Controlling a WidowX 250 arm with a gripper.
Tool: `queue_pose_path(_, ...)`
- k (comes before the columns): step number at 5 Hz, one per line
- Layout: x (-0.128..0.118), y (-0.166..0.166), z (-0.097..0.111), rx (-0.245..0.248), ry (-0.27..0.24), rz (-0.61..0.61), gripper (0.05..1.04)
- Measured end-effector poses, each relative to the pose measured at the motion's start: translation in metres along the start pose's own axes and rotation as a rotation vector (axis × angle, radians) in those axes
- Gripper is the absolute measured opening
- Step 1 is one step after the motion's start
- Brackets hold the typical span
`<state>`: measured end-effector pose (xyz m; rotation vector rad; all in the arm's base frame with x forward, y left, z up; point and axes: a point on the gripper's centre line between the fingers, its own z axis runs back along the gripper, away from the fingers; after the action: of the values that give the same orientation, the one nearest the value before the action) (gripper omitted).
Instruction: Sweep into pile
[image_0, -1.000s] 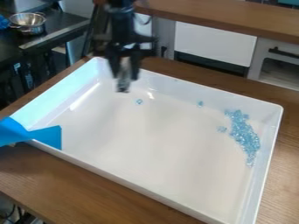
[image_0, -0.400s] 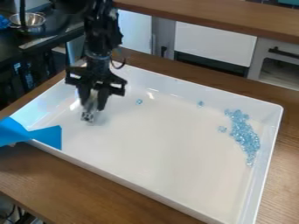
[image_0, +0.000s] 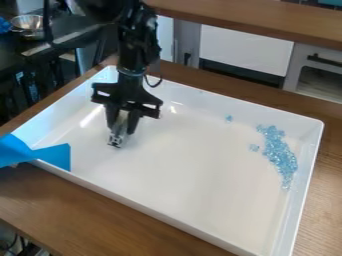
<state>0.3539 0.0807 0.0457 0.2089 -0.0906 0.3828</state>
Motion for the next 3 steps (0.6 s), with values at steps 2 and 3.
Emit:
queue_pose_path(2, -0.003, -0.039, 0.005, -0.025, -0.016, -0.025, 0.376)
queue_pose_path(3, 0.0, -0.051, 0.006, -0.03, -0.022, -0.016, 0.377)
